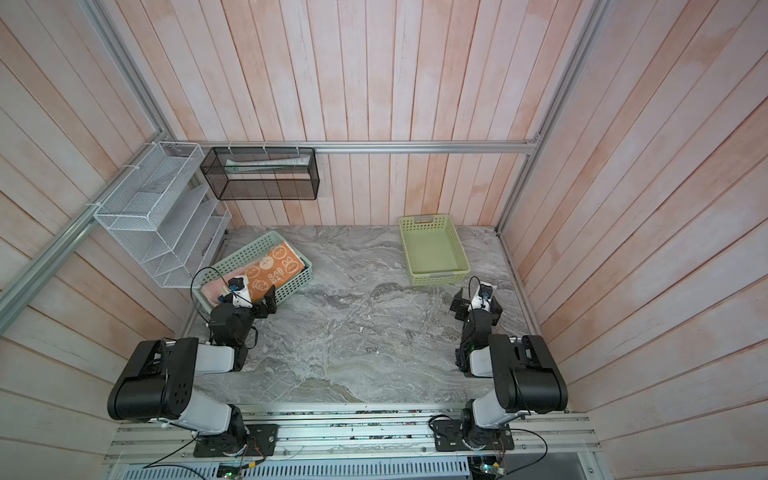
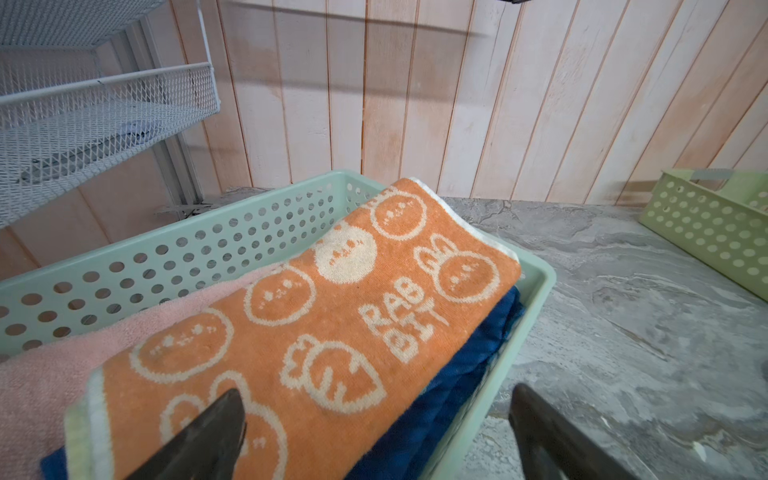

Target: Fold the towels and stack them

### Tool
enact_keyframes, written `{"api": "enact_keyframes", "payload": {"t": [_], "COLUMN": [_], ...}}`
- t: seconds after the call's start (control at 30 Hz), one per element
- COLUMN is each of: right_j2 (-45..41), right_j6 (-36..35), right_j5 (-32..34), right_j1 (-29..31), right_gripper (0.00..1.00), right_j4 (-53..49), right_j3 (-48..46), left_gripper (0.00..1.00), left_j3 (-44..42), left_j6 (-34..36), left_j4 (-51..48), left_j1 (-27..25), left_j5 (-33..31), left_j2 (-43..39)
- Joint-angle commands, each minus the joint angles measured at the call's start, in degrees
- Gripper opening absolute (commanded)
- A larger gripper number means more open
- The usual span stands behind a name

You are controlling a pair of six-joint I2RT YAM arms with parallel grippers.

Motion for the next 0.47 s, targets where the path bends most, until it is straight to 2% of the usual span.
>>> {"api": "enact_keyframes", "payload": {"t": [0.0, 0.17, 0.23, 0.43], "right_j2": [-0.78, -0.76, -0.77, -0.77], "right_j6": [0.26, 0.21, 0.23, 0.21], "right_j5": [-0.86, -0.84, -0.86, -0.88], "right_j1": [-0.23, -0.24, -0.3, -0.25], "right_gripper": [0.98, 0.98, 0.98, 0.98], "right_j4": [-1.0, -1.0, -1.04, -1.01], "right_j3": [0.88, 0.86, 0.88, 0.87], "left_gripper": [1.0, 1.0, 1.0, 1.0], "left_j3": [-0.53, -0.34, -0.27, -0.49], "left_j6": [0.73, 1.04, 2.22, 1.53], "left_j4": [0.99, 0.82, 0.8, 0.86], "left_j1": [-0.33, -0.58, -2.82, -2.02], "left_j5": [0.47, 0.4, -4.08, -3.23], "left_j2": [0.58, 0.74, 0.87, 0.54]}}
